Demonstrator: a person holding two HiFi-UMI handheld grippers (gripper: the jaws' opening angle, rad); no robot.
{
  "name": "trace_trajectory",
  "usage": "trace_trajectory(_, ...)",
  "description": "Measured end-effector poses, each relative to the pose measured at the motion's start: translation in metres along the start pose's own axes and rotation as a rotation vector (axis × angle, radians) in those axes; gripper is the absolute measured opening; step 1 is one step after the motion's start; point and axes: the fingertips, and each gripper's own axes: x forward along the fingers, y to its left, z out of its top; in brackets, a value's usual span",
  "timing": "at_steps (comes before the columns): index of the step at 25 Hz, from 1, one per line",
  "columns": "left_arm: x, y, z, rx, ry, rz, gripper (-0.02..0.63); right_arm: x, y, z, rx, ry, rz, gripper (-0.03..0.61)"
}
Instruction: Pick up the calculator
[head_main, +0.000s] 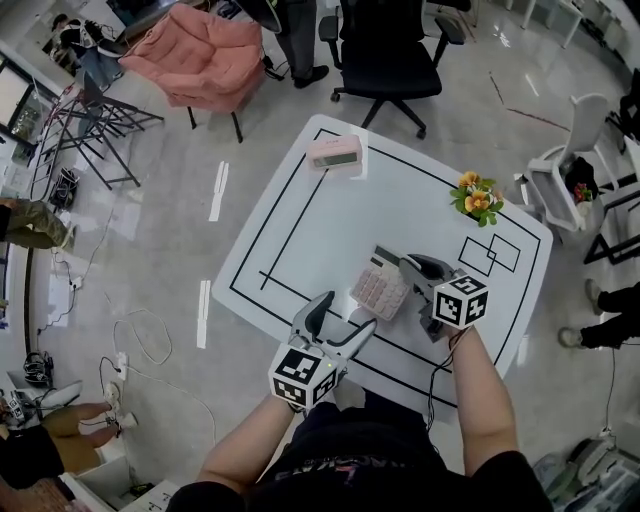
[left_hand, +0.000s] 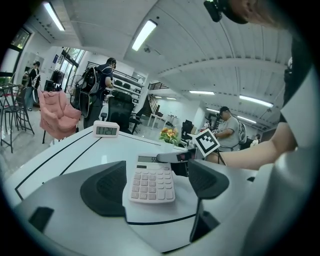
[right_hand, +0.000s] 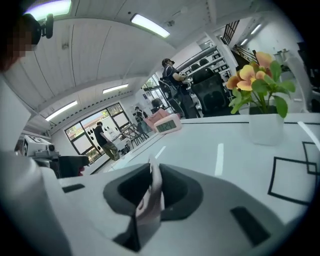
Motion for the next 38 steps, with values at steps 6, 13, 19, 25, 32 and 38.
trace_trajectory(6,-0.01,0.004,-0.005,-0.041,0.004,-0.018,0.377,-0.009,0.02,0.009,0.024,-0.054,0.047,0.048)
trace_trajectory(13,-0.022,0.01,-0.016,-0.085,0.023,-0.042,0.377,-0.022,0.046,0.019,-0.001,-0.1,0.088,0.046)
trace_trajectory(19,-0.032,0.02,-0.02,-0.177,0.022,-0.081,0.377,-0.04,0.092,0.035,-0.015,-0.161,0.212,0.046)
trace_trajectory(25,-0.043,0.014,-0.02,-0.285,0.029,-0.184,0.376,-0.061,0.149,0.043,-0.054,-0.181,0.339,0.046)
trace_trajectory(32,-0.068,-0.018,-0.022,-0.296,0.046,-0.36,0.251,-0.077,0.192,0.035,-0.074,-0.195,0.378,0.046)
trace_trajectory(38,-0.106,-0.038,-0.021,-0.377,0.027,-0.479,0.187,-0.099,0.219,0.028,-0.065,-0.239,0.361,0.048)
